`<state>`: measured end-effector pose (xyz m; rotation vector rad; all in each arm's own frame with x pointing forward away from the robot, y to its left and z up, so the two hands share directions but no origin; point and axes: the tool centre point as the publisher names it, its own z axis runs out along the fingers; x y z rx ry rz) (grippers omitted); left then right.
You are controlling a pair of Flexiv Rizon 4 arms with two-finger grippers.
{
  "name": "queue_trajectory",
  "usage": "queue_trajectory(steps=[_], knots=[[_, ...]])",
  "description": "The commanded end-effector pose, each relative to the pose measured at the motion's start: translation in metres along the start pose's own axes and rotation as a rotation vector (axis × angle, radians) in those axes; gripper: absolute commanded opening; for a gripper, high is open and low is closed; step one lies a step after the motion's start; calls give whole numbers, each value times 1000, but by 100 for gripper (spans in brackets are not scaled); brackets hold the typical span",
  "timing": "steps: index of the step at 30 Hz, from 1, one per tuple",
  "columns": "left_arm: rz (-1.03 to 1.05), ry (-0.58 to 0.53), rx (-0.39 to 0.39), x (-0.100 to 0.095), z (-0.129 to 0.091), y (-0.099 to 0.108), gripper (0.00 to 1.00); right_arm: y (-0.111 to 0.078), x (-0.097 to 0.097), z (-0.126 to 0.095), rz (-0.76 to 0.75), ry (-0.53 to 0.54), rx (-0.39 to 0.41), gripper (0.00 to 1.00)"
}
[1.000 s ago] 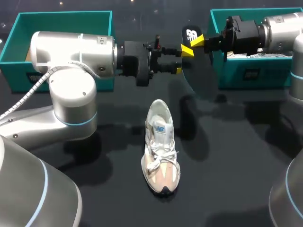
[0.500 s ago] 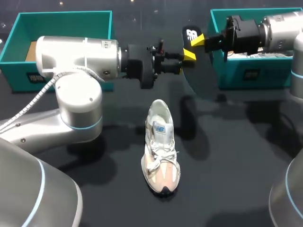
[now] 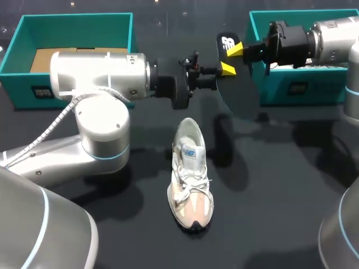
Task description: Take the shoe out of the shoebox, open the shoe tongue, remove and reinsert the insole, then place the shoe into the shoebox
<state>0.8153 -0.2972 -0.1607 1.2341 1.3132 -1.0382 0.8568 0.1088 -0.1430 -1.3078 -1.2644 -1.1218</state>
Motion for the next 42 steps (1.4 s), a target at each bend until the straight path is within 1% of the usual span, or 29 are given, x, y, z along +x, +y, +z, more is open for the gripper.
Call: queue_trajectory(steps=[1,4,5,7,10,14,20,21,22,23,30,34,39,42], knots=[[2,-1,-1,0,-1,2,20,2,1,3,1,-3,3,0],[2,1,-1,1,-2,4,13,3,1,4,1,-2,3,0],[2,2,0,2,-2,5,13,3,0,5,2,-1,4,0],[2,2,1,1,-1,6,17,4,0,6,4,0,5,0],[3,-1,2,0,-1,7,16,4,-1,6,6,3,6,0],[9,-6,6,-2,2,6,0,5,-1,7,7,5,8,0],[16,-12,12,-3,3,6,0,6,-1,8,7,9,6,0],[16,-13,12,-3,3,6,0,6,-1,8,6,12,4,27],[17,-14,13,-3,3,6,0,6,-1,7,6,13,1,92],[17,-15,13,-3,3,6,0,6,0,7,4,15,-2,100],[6,-16,12,-2,-13,8,0,-3,2,-9,-8,9,-17,100],[1,-5,7,0,-26,8,0,-11,4,-17,-19,-2,-3,100],[-18,6,9,3,-43,6,0,-20,3,-21,-34,-7,1,100],[-47,12,28,5,-52,4,0,-21,3,-22,-36,-7,1,100]])
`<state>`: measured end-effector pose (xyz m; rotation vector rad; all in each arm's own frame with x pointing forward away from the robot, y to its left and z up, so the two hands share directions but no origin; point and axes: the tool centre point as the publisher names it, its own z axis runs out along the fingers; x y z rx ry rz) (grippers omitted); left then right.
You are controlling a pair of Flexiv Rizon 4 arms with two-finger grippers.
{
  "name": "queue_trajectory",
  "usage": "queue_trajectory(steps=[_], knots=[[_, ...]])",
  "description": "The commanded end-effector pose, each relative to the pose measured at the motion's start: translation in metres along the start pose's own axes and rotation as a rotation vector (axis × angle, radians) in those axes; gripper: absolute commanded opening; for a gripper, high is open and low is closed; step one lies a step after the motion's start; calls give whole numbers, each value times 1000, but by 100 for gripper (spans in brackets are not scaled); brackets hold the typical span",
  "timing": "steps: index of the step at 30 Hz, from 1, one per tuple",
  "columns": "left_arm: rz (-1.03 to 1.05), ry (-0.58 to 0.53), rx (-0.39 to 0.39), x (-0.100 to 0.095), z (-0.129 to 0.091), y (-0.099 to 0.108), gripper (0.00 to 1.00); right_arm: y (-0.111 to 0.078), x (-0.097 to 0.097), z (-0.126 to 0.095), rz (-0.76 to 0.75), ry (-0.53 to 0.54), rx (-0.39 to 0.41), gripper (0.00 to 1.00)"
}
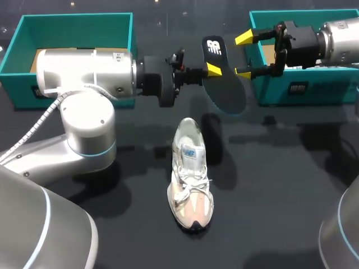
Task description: Take the shoe out of the shoebox, open the shoe tongue, remove and reinsert the insole, then place the shoe into the shoebox
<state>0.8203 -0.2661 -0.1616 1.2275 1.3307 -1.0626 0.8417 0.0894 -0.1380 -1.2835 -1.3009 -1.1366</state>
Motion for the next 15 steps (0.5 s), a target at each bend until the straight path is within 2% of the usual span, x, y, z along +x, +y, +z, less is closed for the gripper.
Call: queue_trajectory(steps=[1,14,15], knots=[[-26,-1,38,0,-26,-4,0,-6,1,-2,1,-3,-10,100],[-26,-1,38,0,-26,-4,0,-6,1,-2,1,-3,-10,100],[-52,9,41,3,-29,-9,0,-6,1,-2,1,-3,-10,100]])
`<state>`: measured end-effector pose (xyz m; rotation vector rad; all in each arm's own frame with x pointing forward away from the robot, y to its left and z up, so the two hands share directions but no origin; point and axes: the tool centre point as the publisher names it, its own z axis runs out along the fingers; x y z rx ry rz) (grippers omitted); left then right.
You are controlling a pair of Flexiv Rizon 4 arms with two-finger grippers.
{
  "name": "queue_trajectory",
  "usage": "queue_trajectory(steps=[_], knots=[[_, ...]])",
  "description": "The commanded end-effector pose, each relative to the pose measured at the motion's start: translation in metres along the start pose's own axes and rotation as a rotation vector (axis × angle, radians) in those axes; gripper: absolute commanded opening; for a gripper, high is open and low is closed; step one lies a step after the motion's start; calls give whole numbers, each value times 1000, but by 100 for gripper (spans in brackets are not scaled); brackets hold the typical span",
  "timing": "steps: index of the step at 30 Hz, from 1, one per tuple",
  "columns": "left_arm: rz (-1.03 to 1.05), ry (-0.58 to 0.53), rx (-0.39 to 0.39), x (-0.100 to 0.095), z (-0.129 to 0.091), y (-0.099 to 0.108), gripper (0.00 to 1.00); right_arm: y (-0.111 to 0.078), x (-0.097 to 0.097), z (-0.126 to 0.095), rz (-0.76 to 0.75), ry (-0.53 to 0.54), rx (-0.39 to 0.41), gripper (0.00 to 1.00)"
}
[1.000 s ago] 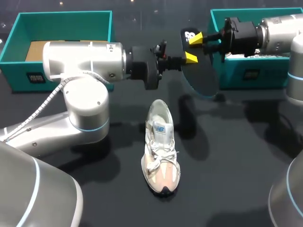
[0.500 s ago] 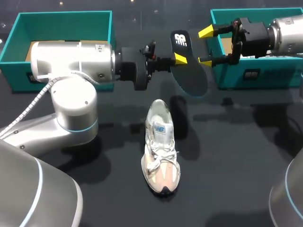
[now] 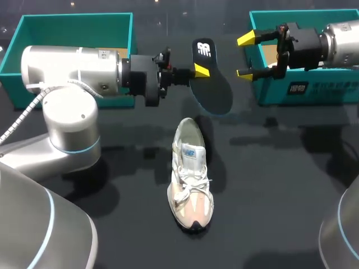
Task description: Take the shoe out of the shoebox, open the shoe tongue, remove and reinsert the insole, then place the shoe into the shoebox
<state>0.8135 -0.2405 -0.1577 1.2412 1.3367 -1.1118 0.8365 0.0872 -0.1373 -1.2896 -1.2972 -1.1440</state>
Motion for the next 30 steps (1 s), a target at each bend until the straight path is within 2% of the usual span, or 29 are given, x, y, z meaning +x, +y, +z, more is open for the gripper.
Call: queue_trajectory(steps=[1,5,10,17,21,30], knots=[[-46,11,-8,6,-5,-9,0,-1,0,0,1,-4,-1,100],[-122,22,-39,7,-25,-15,0,-1,0,0,1,-4,-1,100],[-256,36,-71,-2,-41,-18,0,-1,0,0,1,-4,-1,100],[-467,51,-57,-11,-47,-34,0,-1,0,0,1,-4,-1,100],[-651,116,-18,-12,-47,-34,0,-1,0,0,1,-4,-1,100],[-651,116,-18,-12,-47,-34,0,-1,0,0,1,-4,-1,100]])
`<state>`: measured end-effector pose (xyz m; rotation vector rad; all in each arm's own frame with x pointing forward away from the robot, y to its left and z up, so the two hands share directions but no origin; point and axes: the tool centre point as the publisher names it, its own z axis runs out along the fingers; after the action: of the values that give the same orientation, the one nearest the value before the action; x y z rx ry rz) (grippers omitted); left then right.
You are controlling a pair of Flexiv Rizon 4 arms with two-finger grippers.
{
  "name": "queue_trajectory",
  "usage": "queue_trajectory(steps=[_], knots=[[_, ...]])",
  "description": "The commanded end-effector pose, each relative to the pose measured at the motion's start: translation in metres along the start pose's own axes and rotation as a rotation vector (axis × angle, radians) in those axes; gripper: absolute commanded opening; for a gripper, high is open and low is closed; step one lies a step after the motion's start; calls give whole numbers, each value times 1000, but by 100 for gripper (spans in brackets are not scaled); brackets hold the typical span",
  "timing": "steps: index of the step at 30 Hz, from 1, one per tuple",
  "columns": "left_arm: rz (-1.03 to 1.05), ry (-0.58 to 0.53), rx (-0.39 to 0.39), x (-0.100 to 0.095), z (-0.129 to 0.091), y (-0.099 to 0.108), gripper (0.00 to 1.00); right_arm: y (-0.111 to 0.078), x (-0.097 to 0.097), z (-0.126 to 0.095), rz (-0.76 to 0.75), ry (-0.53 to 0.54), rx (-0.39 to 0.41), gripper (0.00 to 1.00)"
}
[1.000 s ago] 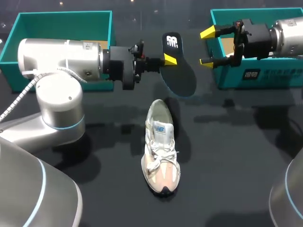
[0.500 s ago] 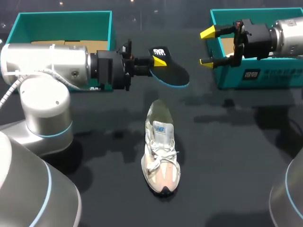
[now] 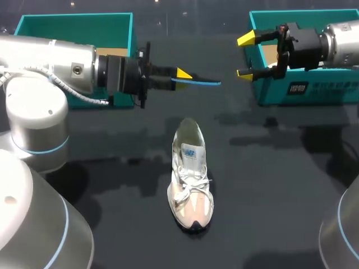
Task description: Take the shoe out of the shoebox, open the shoe tongue, remove and reinsert the insole, then place the shoe into the shoebox
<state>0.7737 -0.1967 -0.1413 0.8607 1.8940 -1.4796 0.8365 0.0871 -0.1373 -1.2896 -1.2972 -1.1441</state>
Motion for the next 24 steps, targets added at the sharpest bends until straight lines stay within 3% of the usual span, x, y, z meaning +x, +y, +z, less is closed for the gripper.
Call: queue_trajectory(steps=[1,6,10,24], knots=[[0,19,1,-3,0,2,0,-1,0,0,1,-4,-1,100],[0,19,1,-3,0,2,0,-1,0,0,1,-4,-1,100],[-222,38,8,4,0,-10,0,-1,0,0,1,-4,-1,100],[-801,18,-13,-24,-19,-13,0,-1,0,0,1,-4,-1,100]])
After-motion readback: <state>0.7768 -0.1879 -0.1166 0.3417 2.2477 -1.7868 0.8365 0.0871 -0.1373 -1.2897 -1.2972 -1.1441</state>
